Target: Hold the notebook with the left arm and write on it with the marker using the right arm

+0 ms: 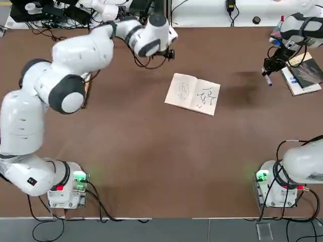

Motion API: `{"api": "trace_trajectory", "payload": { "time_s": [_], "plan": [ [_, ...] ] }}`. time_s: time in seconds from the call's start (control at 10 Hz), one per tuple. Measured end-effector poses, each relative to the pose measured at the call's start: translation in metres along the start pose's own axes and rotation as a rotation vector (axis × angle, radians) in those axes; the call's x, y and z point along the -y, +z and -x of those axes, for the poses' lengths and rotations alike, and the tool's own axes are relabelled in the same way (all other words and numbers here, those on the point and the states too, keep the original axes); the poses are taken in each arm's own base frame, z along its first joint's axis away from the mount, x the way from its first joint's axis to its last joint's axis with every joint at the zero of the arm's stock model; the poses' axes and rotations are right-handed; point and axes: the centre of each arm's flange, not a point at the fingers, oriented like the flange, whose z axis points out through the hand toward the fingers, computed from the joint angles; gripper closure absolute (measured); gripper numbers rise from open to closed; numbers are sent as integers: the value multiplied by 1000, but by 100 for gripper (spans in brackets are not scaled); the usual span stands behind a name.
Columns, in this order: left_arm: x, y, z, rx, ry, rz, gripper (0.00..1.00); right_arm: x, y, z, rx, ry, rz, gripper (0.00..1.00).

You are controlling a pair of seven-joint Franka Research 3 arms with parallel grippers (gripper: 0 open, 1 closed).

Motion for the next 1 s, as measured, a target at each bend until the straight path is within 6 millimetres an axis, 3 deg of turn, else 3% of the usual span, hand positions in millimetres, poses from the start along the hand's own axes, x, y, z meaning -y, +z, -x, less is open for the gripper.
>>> {"api": "trace_trajectory", "payload": {
  "time_s": [0.2,0.4,1.0],
  "plan": [
    [40,-44,-22,26,5,22,0,-11,11,-12,-56,-46,56,83],
    [84,-75,-41,34,18,26,0,-16,20,-22,-107,-74,97,83],
    [202,-136,-65,90,-14,0,0,-26,31,-30,-181,-87,155,83]
  ]
}}
